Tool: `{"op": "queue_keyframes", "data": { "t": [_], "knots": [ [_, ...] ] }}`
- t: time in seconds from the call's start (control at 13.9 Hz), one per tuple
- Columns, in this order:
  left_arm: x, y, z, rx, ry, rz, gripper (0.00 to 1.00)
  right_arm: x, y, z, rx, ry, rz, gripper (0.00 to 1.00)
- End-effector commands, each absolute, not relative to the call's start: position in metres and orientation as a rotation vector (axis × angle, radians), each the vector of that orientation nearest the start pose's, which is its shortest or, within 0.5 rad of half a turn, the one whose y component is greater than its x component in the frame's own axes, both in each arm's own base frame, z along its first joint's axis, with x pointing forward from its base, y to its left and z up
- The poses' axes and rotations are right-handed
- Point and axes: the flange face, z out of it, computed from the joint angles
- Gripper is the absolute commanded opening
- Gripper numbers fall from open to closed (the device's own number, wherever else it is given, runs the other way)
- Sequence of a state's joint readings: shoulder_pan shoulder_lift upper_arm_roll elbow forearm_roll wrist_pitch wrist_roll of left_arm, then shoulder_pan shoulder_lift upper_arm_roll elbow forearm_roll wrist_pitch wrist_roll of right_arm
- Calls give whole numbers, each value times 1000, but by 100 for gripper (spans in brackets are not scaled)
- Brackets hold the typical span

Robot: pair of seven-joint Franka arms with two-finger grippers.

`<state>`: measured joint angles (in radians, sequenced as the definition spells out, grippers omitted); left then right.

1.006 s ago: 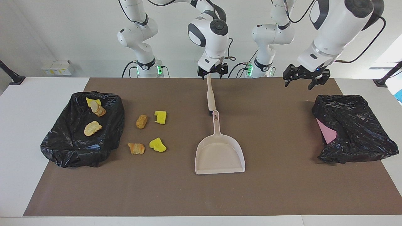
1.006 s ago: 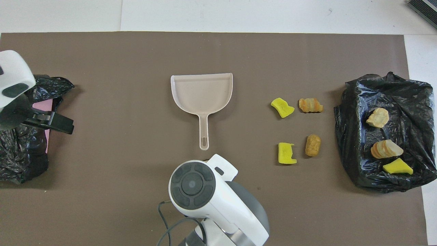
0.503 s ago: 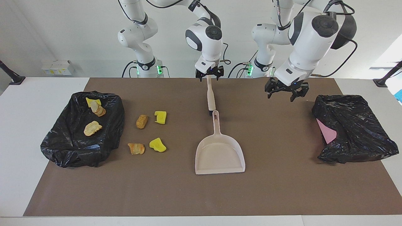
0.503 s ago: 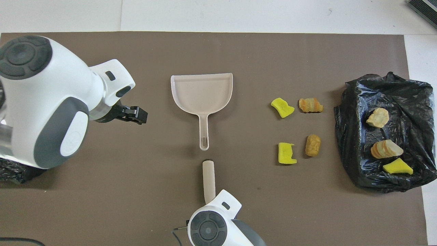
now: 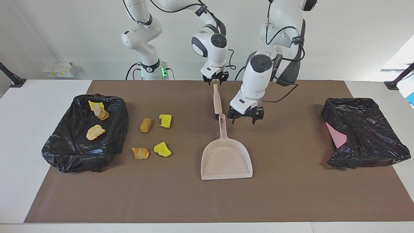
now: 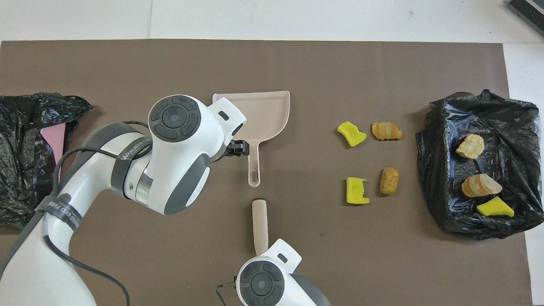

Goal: Sweep and dump trash in bin
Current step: 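Grasp the dustpan with the left gripper while the right gripper takes the brush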

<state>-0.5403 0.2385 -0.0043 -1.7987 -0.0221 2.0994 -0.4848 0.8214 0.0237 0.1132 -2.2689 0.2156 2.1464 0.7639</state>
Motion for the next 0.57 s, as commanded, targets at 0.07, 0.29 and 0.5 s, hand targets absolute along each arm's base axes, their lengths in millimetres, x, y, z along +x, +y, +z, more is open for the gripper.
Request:
{"op": "queue_keyframes", "data": {
  "t": [0.07, 0.29, 0.5],
  "knots": [
    [523, -358, 397, -3207, 85, -88, 100, 287, 413, 340, -3093, -34, 348, 0],
    [517, -368, 395, -3211, 100, -90, 100, 287, 414, 346, -3090, -29, 344, 0],
    [514, -385, 368, -3199, 122, -65, 100, 286, 402, 373, -3107, 10, 337, 0]
  ]
}}
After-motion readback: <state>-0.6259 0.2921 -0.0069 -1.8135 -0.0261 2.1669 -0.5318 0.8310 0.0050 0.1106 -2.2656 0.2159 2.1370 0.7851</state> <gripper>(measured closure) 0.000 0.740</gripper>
